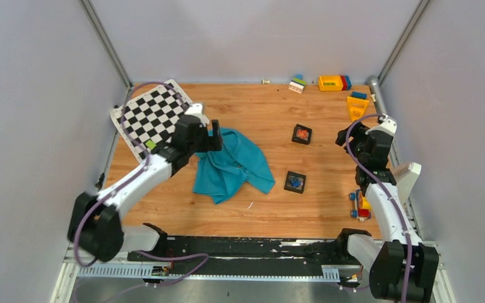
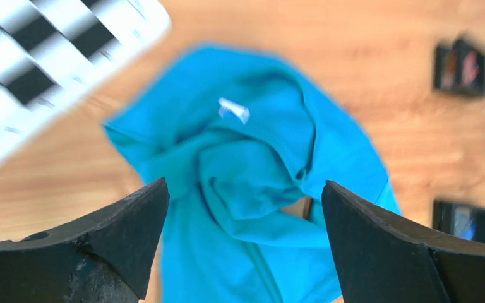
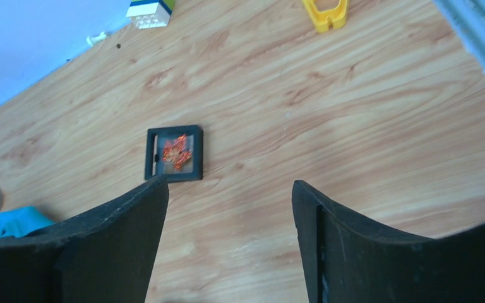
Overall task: Remove the brooch from the garment
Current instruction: Adjust the clothes at the center of the board, then reset both arms
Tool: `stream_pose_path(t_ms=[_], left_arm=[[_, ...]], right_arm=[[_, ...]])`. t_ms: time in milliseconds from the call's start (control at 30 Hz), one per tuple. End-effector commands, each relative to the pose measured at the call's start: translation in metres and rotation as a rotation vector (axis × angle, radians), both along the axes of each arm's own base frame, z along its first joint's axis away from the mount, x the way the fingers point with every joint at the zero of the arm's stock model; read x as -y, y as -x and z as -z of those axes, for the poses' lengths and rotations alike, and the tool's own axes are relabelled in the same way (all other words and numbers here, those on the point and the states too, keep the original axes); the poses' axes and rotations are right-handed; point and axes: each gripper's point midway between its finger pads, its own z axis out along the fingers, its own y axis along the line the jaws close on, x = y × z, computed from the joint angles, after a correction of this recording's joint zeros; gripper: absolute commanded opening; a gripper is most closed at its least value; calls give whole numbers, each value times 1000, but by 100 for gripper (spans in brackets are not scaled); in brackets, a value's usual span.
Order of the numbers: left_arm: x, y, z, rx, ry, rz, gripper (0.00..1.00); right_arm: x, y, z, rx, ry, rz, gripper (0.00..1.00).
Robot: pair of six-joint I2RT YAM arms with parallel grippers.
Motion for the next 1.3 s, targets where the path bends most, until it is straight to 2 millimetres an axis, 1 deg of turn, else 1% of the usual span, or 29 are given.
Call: stream_pose_path(t_ms=[0, 33, 67, 100, 133, 167, 200, 233, 267, 300, 333, 367, 400, 567, 600, 667, 700, 733, 767, 833, 867, 900, 933, 967, 1000, 1033, 1067, 1133, 1267], left_arm=[[-65, -9, -110, 474, -87, -208, 99], [-74, -5, -104, 493, -121, -221, 100], [-90, -4, -121, 573, -164, -276, 100], [-102, -1, -111, 577, -236, -290, 100], [-117, 1, -121, 623, -260, -366, 100], [-127, 6, -105, 611, -314, -387, 99], [-137, 8, -114, 666, -304, -456, 99], [-143, 13, -90, 650, -349, -444, 98], [-141, 13, -98, 719, -308, -449, 98], [-146, 19, -76, 705, -361, -423, 98], [-145, 18, -81, 756, -338, -426, 97], [-151, 22, -66, 748, -387, -411, 97], [-155, 20, -67, 768, -393, -420, 96], [-178, 5, -33, 674, -476, -434, 98], [-186, 3, -30, 672, -472, -452, 98], [-194, -5, -22, 669, -449, -465, 99], [-193, -8, -14, 637, -457, -439, 100], [-194, -13, -18, 633, -450, -438, 100], [-193, -16, -11, 609, -447, -406, 100], [-189, -22, -10, 605, -441, -365, 99], [-189, -22, 1, 590, -448, -340, 99], [-191, -21, 0, 638, -422, -336, 99], [-191, -21, 12, 633, -407, -327, 99], [-190, -21, 5, 693, -381, -321, 99], [-190, -23, 9, 694, -388, -312, 100], [-189, -27, 7, 692, -384, -300, 100], [-190, -25, 17, 629, -384, -296, 100], [-194, -31, 12, 636, -366, -314, 100], [-195, -30, 15, 624, -367, -318, 100]], right_arm=[[6, -18, -19, 179, 68, -53, 75], [5, -18, -19, 202, 78, -64, 76], [3, -17, -16, 219, 93, -85, 81], [2, -17, -15, 238, 122, -104, 83], [3, -16, -11, 245, 138, -105, 83], [3, -14, -9, 257, 155, -113, 84], [2, -12, -5, 266, 172, -128, 83], [2, -10, -1, 274, 191, -132, 83], [3, -7, 3, 286, 220, -135, 82], [5, -4, 7, 294, 244, -139, 81], [7, -3, 9, 305, 262, -134, 80], [10, -2, 11, 305, 274, -121, 79], [13, -2, 14, 302, 276, -104, 79], [5, -8, 32, 307, 270, -163, 78], [2, -7, 33, 328, 284, -187, 83], [-1, -7, 40, 327, 276, -219, 83], [-1, -9, 46, 319, 265, -233, 85], [-1, -9, 51, 316, 258, -245, 87], [-2, -10, 55, 317, 257, -255, 89], [-1, -9, 64, 324, 252, -249, 93], [0, -9, 62, 348, 258, -235, 98], [0, -8, 62, 360, 262, -233, 100], [0, -7, 62, 359, 261, -233, 100], [-1, -8, 64, 344, 256, -240, 100], [0, -10, 66, 329, 255, -242, 100], [0, -12, 66, 321, 258, -239, 100], [0, -11, 67, 317, 257, -239, 100], [-1, -13, 66, 316, 265, -240, 100], [-4, -18, 69, 291, 296, -233, 100]])
